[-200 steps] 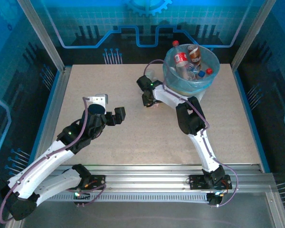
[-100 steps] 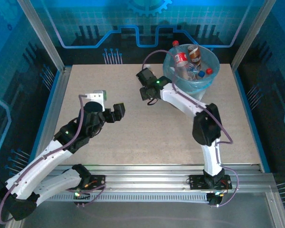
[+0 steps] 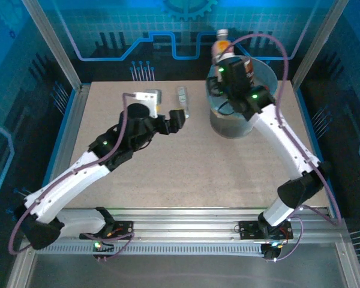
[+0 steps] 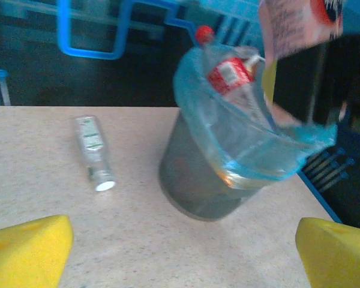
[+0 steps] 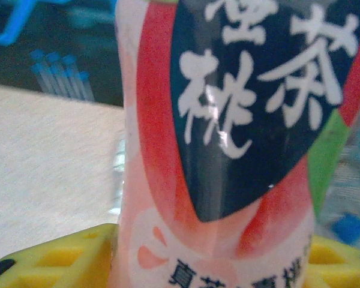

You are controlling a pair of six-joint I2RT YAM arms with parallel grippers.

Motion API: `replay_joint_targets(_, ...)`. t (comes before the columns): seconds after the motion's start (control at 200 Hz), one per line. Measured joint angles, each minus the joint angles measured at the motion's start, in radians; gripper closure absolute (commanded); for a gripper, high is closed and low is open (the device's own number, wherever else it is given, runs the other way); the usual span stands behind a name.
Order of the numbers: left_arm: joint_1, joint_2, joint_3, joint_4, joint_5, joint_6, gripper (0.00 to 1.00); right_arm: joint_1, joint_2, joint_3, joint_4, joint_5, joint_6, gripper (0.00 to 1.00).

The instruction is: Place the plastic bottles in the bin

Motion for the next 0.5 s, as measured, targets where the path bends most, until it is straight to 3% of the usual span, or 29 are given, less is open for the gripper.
replay_joint_targets(0.14,-0.051,0.106,0.082,0.003,0.037,0.020,0.03,-0.118,-0.042,-0.096,0.064,0.085,-0.005,0.43)
replay_joint_targets(0.3,-0.077,0.132,0.087,-0.004,0.053,0.028,0.03,-0.159,-0.028,-0.153,0.078,0.151,-0.010,0.27)
replay_joint_targets(0.395,-0.078,0.131,0.087,-0.005,0.052,0.028,0.03,-0.177,-0.016,-0.159,0.078,0.164,-0.005,0.13)
replay_joint_targets(0.5,-0.078,0.128,0.086,-0.005,0.052,0.028,0.03,-0.189,-0.003,-0.156,0.066,0.169,0.006,0.09)
